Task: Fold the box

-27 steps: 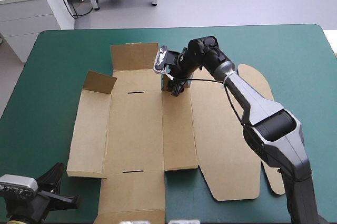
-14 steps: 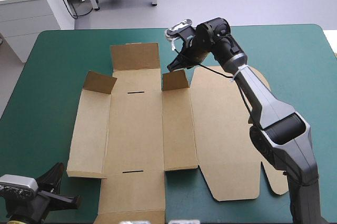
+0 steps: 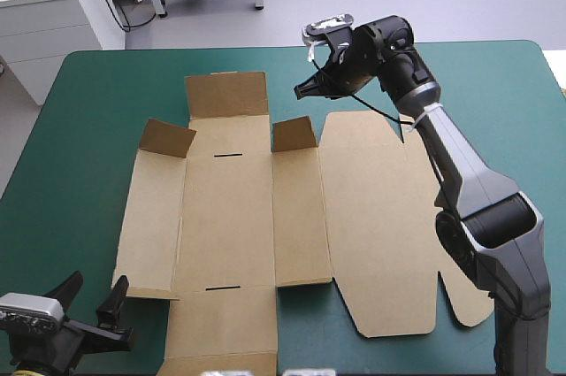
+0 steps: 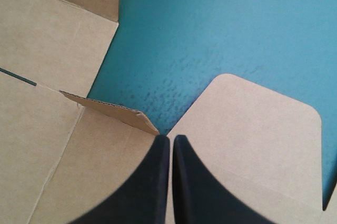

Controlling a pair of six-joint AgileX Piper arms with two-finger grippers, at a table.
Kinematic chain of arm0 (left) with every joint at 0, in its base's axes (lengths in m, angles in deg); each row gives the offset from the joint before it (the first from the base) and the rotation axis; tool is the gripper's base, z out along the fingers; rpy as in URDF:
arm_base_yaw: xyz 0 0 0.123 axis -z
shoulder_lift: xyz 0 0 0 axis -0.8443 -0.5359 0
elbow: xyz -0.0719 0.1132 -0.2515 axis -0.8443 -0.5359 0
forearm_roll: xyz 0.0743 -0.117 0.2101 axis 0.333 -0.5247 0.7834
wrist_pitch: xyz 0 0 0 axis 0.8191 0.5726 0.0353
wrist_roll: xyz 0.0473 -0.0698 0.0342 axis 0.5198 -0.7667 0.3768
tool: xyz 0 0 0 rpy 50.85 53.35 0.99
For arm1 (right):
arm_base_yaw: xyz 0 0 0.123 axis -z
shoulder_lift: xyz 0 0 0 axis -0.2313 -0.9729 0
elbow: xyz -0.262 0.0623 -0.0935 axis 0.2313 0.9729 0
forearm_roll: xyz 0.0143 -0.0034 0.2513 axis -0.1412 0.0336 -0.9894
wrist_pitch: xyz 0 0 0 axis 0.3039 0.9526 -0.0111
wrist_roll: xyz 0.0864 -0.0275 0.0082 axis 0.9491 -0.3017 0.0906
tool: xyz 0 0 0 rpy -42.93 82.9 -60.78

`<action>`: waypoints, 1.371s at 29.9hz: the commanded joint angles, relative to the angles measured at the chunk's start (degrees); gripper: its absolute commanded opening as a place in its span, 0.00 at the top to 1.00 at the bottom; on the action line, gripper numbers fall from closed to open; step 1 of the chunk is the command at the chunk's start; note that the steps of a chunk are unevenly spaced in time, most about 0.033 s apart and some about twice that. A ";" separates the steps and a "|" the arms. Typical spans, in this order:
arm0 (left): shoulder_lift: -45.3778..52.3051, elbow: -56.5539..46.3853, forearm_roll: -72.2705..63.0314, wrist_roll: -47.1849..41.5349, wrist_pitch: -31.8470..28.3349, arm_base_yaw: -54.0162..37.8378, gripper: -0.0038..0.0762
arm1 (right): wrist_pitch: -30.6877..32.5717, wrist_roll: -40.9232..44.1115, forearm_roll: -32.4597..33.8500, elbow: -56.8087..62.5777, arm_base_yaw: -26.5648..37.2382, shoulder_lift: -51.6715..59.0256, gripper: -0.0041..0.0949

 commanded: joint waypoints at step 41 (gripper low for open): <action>-64.91 35.98 -1.27 -3.15 16.01 -1.48 0.23 | -26.34 -0.43 2.19 87.38 8.87 79.38 0.96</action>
